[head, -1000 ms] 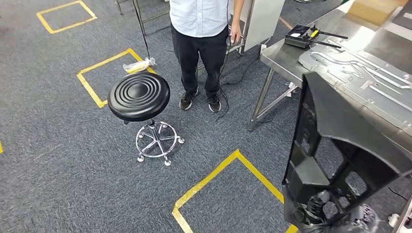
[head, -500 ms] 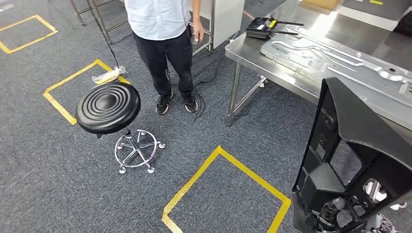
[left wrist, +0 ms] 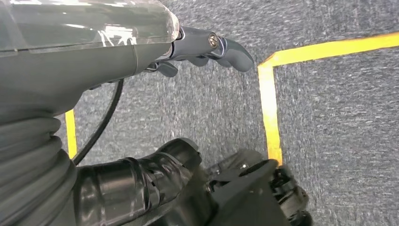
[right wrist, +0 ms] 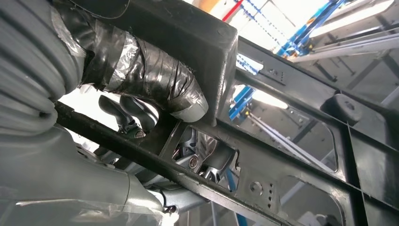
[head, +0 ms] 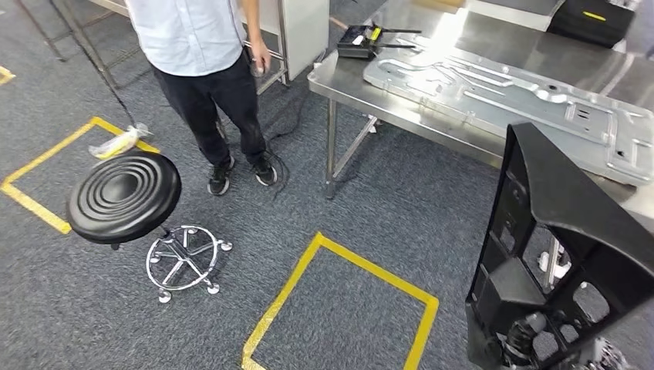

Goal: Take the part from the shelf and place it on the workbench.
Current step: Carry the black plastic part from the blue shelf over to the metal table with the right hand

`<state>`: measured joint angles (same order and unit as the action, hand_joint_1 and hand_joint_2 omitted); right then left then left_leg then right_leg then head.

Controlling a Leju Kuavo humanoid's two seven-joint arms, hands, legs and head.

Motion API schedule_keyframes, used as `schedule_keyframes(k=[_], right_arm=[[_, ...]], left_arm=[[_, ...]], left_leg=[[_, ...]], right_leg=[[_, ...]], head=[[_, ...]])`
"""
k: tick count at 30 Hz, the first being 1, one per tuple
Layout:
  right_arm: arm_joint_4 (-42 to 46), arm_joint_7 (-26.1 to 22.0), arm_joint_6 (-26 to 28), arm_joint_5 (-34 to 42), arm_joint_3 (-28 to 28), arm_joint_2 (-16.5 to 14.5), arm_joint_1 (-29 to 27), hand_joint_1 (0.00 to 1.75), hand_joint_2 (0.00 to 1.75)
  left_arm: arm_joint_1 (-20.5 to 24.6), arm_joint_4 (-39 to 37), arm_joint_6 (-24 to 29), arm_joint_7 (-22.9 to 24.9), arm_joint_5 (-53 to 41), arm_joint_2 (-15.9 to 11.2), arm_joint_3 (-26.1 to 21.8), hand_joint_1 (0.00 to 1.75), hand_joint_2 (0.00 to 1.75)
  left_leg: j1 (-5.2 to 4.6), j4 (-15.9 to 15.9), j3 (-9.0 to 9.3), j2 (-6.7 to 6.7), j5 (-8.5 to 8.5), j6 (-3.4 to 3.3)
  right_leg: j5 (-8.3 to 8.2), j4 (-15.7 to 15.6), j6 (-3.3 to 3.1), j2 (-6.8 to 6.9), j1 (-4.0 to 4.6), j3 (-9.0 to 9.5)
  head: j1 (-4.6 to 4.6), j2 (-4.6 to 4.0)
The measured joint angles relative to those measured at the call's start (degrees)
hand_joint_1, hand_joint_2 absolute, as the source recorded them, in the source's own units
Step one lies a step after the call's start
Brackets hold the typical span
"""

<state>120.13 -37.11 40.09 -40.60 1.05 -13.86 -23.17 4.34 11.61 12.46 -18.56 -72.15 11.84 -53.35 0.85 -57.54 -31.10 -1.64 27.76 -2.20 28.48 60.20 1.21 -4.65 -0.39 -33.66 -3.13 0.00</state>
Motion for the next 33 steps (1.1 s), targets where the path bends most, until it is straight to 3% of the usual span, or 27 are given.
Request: schedule_keyframes(k=[2,4,5,6,7,9,11,13,15,17,19,20,21,23,25,27,28,29,31,33], right_arm=[[-0.04,0.01,0.0,-0.11,0.02,0.02,0.22,1.75,1.75],[-0.25,0.02,0.0,-0.24,0.05,0.08,0.33,1.75,1.75],[-0.39,0.04,0.0,-0.29,0.07,0.11,0.32,1.75,1.75],[-0.52,0.05,0.0,-0.34,0.07,0.15,0.32,1.75,1.75],[-0.6,0.06,0.0,-0.42,0.09,0.18,0.32,1.75,1.75],[-0.68,0.07,-0.01,-0.62,0.22,0.22,0.41,1.75,1.75],[-0.77,0.07,-0.01,-0.84,0.41,0.28,0.52,1.75,1.75],[-0.83,0.07,-0.01,-0.93,0.5,0.35,0.54,1.75,1.75],[-0.85,0.07,0.0,-0.99,0.58,0.41,0.55,1.75,1.75],[-0.91,0.08,-0.01,-1.11,0.8,0.45,0.68,1.75,1.75],[-1.09,0.09,-0.02,-1.21,1.04,0.49,0.79,1.75,1.75],[-1.21,0.09,-0.02,-1.24,1.13,0.52,0.79,1.75,1.75],[-1.33,0.09,-0.02,-1.25,1.2,0.55,0.79,1.75,1.75],[-1.46,0.1,-0.02,-1.26,1.31,0.61,0.79,1.75,1.75],[-1.52,0.11,-0.02,-1.32,1.39,0.65,0.87,1.75,1.75],[-1.62,0.14,-0.02,-1.56,1.47,0.7,0.92,1.75,1.75],[-1.64,0.18,-0.02,-1.79,1.49,0.75,0.91,1.75,1.75],[-1.66,0.24,-0.02,-2.08,1.51,0.82,0.85,1.75,1.75],[-1.67,0.38,-0.01,-2.69,1.54,1.04,0.91,1.75,1.75],[-1.74,0.48,0.0,-3.16,1.65,1.3,1.03,1.75,1.75]], left_arm=[[-0.07,-0.01,-0.02,0.0,0.0,0.01,0.0,0.0,1.75],[-0.24,-0.01,-0.08,-0.01,0.0,-0.02,-0.01,0.0,1.75],[-0.29,-0.01,-0.11,-0.01,0.0,-0.03,-0.02,0.0,1.75],[-0.28,-0.01,-0.14,-0.02,0.0,-0.04,-0.02,0.0,1.75],[-0.25,-0.01,-0.2,-0.07,0.01,-0.04,-0.01,0.0,1.75],[-0.19,-0.01,-0.43,-0.22,0.03,-0.04,-0.01,0.0,1.75],[-0.12,-0.01,-0.68,-0.35,0.07,-0.06,-0.02,0.0,1.75],[0.01,-0.01,-0.8,-0.4,0.08,-0.07,-0.02,0.0,1.75],[0.08,0.0,-0.87,-0.54,0.09,-0.07,-0.02,0.0,1.75],[0.02,0.0,-0.96,-0.74,0.09,-0.08,-0.02,0.0,1.75],[-0.1,-0.01,-1.04,-0.93,0.09,-0.08,-0.02,0.0,1.75],[-0.17,-0.01,-1.07,-1.01,0.09,-0.08,-0.02,0.0,1.75],[-0.24,-0.01,-1.08,-1.04,0.09,-0.08,-0.02,0.0,1.75],[-0.31,-0.01,-1.09,-1.07,0.09,-0.12,-0.02,0.0,1.75],[-0.3,-0.01,-1.11,-1.15,0.09,-0.22,-0.03,0.0,1.75],[-0.18,0.0,-1.17,-1.29,0.09,-0.3,-0.04,0.0,1.75],[-0.11,0.0,-1.21,-1.38,0.07,-0.29,-0.04,0.0,1.75],[-0.05,0.0,-1.28,-1.52,-0.11,-0.28,-0.04,0.0,1.75],[-0.07,-0.01,-1.49,-2.03,-0.87,-0.26,0.07,0.0,1.75],[-0.23,-0.01,-1.75,-2.53,-1.65,-0.26,0.25,0.0,1.75]], left_leg=[[0.08,0.31,0.07,1.45,-0.1,-0.47],[0.03,0.29,0.06,2.96,0.04,-0.54],[0.02,0.28,0.11,3.71,0.15,-0.5],[0.03,0.27,0.23,4.4,0.29,-0.4],[0.03,0.26,0.44,5.02,0.45,-0.26],[-0.16,0.22,0.98,6.03,0.87,0.28],[-0.42,0.18,1.38,6.88,1.23,0.94],[-0.48,0.31,1.76,7.88,1.44,1.59],[-0.28,-0.72,1.7,6.95,2.52,2.21],[-0.06,-6.15,-0.7,4.07,5.79,2.56],[-0.07,-14.06,-4.73,2.43,9.03,2.65],[-0.08,-16.36,-6.09,2.22,9.29,2.62],[-0.09,-16.42,-6.43,2.12,8.3,2.51],[-0.09,-10.19,-4.17,1.18,3.76,2.03],[-0.1,-3.02,-1.37,-1.05,0.63,1.47],[-0.26,-0.78,-0.53,-1.93,0.33,1.12],[-0.25,-0.62,-0.45,-1.39,0.21,0.91],[-0.19,-0.38,-0.3,-0.8,0.04,0.59],[0.03,0.13,-0.06,0.45,-0.29,-0.14],[-0.03,0.25,-0.02,1.73,-0.24,-0.59]], right_leg=[[3.36,6.1,0.42,3.05,0.07,-2.93],[6.01,12.98,0.83,3.97,-0.24,-6.45],[5.81,14.04,0.98,4.15,-0.4,-7.06],[4.51,12.74,1.07,4.41,-0.56,-6.45],[2.46,9.31,1.07,4.97,-0.67,-4.69],[-0.69,1.2,0.69,7.54,-0.48,-0.53],[-1.34,-2.06,0.09,8.83,-0.04,1.01],[-1.4,-2.07,-0.48,7.56,0.1,0.87],[-1.66,-2.47,-1.21,6.31,-0.2,1.1],[-1.86,-2.75,-1.83,5.09,-0.46,1.28],[-1.84,-2.71,-2.09,3.71,-0.34,1.26],[-1.81,-2.67,-2.13,2.94,-0.25,1.3],[-1.77,-2.61,-2.14,2.16,-0.18,1.37],[-1.67,-2.48,-2.04,0.6,-0.13,1.54],[-1.49,-2.15,-1.66,-0.72,-0.04,1.39],[-1.46,-1.97,-1.01,-1.75,-0.13,1.04],[-1.53,-2.04,-0.63,-2.22,-0.21,0.9],[-1.45,-1.92,-0.29,-1.89,-0.29,0.82],[0.06,0.28,0.34,0.73,-0.2,-0.23],[3.56,6.69,0.81,3.53,-0.31,-3.34]], head=[[-0.15,0.0],[-0.18,0.0],[-0.18,0.0],[-0.19,0.0],[-0.18,0.0],[-0.17,0.0],[-0.14,0.0],[-0.14,0.0],[-0.13,0.0],[-0.08,0.0],[-0.06,0.0],[-0.06,0.0],[-0.06,0.0],[-0.07,0.0],[-0.07,0.0],[-0.08,0.0],[-0.08,0.0],[-0.09,0.0],[-0.22,0.0],[-0.35,0.0]])
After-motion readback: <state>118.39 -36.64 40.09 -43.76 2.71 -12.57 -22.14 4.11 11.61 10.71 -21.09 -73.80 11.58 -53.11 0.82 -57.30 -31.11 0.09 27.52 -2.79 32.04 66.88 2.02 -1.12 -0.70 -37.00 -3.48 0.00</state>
